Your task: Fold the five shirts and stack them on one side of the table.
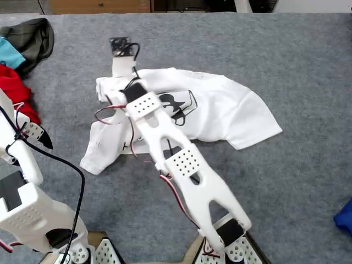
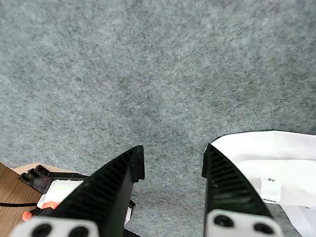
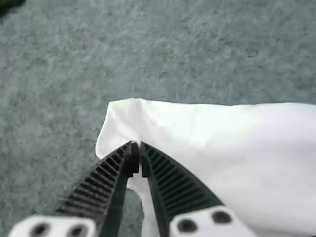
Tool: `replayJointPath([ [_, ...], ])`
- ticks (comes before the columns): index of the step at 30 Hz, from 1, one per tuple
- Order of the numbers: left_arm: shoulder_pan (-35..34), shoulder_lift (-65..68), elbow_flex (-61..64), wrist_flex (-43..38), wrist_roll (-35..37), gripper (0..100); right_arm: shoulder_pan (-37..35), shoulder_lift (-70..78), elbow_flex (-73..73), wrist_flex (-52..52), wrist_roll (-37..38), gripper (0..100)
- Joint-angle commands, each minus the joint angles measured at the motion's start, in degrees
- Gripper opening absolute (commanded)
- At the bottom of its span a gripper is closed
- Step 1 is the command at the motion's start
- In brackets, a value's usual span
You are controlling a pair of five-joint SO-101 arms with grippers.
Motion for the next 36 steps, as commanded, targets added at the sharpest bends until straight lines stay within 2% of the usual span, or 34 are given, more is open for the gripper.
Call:
replayJointPath([
  [1,0.44,-1.98,0.00,0.53,-0.18,20,2.59,-2.15,-7.87,1.41,-0.62,0.6],
  [5,0.35,-1.98,0.00,0.53,-0.26,20,4.70,-2.51,-14.90,7.12,-0.62,0.6],
  [14,0.88,-1.98,-0.09,0.53,-2.55,20,12.35,-9.63,-14.20,16.26,-0.79,0.6],
  [20,6.86,-1.98,0.53,0.53,-4.92,20,14.81,-13.23,-14.20,23.82,-0.53,0.6],
  [26,12.40,-1.98,7.38,0.53,-4.92,20,16.04,-16.84,-14.20,31.56,-0.35,0.6],
  [33,17.93,-1.98,9.93,0.53,-4.31,20,17.71,-17.19,-13.76,32.53,-0.44,0.6],
  [36,20.13,-1.98,9.49,0.53,-0.97,21,17.80,-17.19,-13.76,32.62,-0.53,0.6],
])
